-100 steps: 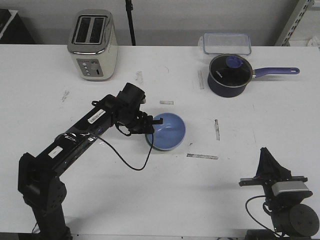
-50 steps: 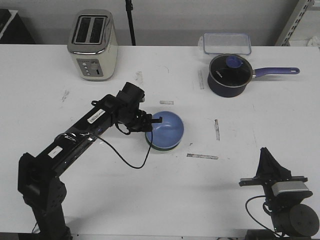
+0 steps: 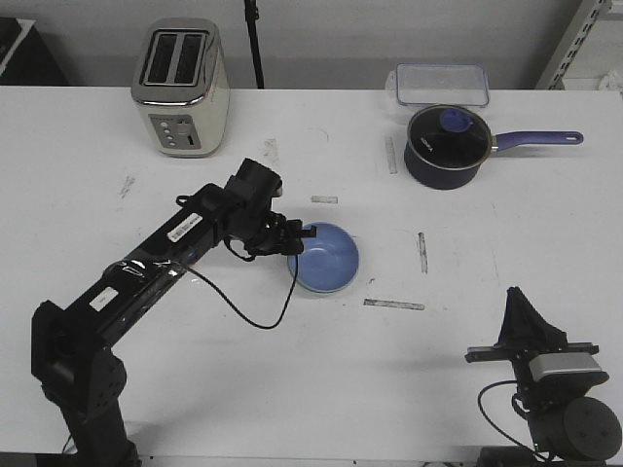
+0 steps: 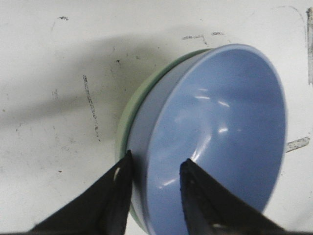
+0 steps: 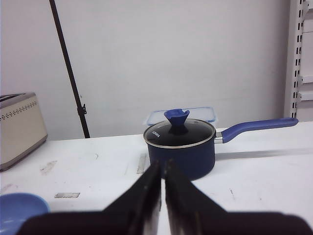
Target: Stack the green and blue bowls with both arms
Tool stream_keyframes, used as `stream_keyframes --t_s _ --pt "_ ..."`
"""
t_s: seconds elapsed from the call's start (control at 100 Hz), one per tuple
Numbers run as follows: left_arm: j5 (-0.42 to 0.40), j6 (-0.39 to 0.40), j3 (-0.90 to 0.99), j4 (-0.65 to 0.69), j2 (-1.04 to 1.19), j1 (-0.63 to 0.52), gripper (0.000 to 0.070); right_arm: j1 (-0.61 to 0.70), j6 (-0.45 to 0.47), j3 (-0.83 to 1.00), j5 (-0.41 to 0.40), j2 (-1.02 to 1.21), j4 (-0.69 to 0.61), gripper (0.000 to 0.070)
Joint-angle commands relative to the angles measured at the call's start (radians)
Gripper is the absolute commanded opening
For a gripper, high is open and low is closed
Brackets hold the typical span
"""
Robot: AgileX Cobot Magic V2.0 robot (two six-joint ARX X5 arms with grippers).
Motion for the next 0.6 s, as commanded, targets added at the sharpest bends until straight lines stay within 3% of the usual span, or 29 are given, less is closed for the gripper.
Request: stream_keyframes --t_s 0.0,0.36,0.53,0.59 --pt "0.006 0.007 0.020 0.002 -0.019 -0.007 0.0242 0.001 0.014 0.004 0.000 -0.001 0.010 0.0009" --pt "0.004 0.014 0.016 0.007 -0.161 0.035 0.0241 0.000 0.014 0.004 0.000 -0.001 0.010 0.0009" --pt "-0.035 0.124 -0.070 0.117 -0.272 0.082 0.0226 0.000 0.014 0.004 0.000 -0.001 0.010 0.0009" --pt "-0.037 0.155 -0.137 0.192 -0.327 0.102 0.0189 0.000 0.014 0.004 0.000 -0.001 0.010 0.0009"
